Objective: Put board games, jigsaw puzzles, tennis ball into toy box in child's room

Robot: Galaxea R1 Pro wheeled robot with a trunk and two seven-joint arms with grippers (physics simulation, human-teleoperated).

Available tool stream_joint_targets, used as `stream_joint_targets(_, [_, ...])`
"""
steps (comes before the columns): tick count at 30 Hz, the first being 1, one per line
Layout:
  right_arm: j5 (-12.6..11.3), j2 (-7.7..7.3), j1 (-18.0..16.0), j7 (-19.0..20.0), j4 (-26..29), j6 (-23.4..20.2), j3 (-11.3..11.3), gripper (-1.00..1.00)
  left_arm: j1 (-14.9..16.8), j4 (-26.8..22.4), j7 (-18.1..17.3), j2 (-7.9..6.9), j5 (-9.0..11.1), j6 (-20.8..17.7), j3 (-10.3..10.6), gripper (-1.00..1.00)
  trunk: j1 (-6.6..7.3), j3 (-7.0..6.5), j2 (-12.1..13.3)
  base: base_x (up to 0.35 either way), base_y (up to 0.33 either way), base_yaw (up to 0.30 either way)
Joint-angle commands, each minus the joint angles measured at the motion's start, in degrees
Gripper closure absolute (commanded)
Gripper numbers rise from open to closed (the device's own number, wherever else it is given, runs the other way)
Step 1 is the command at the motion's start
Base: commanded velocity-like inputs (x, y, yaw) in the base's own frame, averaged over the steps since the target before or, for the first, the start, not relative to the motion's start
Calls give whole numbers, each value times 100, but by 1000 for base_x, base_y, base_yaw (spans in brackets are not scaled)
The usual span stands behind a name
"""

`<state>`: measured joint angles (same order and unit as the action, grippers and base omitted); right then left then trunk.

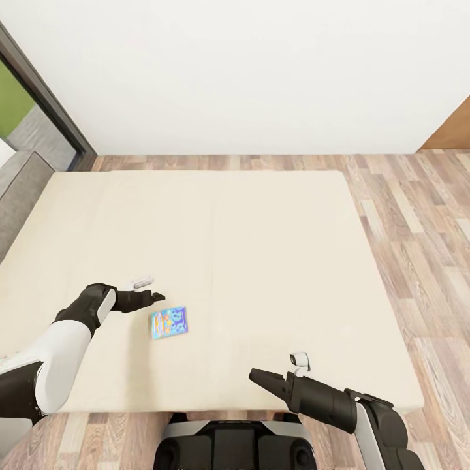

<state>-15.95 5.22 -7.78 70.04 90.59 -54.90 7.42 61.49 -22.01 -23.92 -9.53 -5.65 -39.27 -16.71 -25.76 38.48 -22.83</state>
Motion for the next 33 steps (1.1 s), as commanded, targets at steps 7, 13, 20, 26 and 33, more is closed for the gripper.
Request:
stream_joint_targets(7, [-4, 4, 3, 5, 1, -30, 6, -100, 4, -10, -48, -1, -59, -23, -54, -100, -3, 73, -9, 0, 0, 52])
stream_joint_targets(13, [-4, 5, 5, 2, 1, -30, 5, -100, 4, -15, -40, -4, -52, -13, -73, -100, -3, 129, -9, 0, 0, 61])
stream_joint_targets(20, [-4, 6, 5, 1, -2, -28, 5, -100, 4, -40, -7, -5, -51, 63, -78, -100, -3, 194, -9, 0, 0, 62])
stream_joint_targets(26, [-4, 3, 5, 1, -3, -30, 5, -100, 4, -50, -3, -1, -52, 268, -76, -100, -3, 251, -9, 0, 0, 63])
stream_joint_targets(33, [-4, 2, 5, 7, -4, -29, 5, -100, 4, -49, -12, -4, -47, 438, -70, -100, -3, 316, -9, 0, 0, 63])
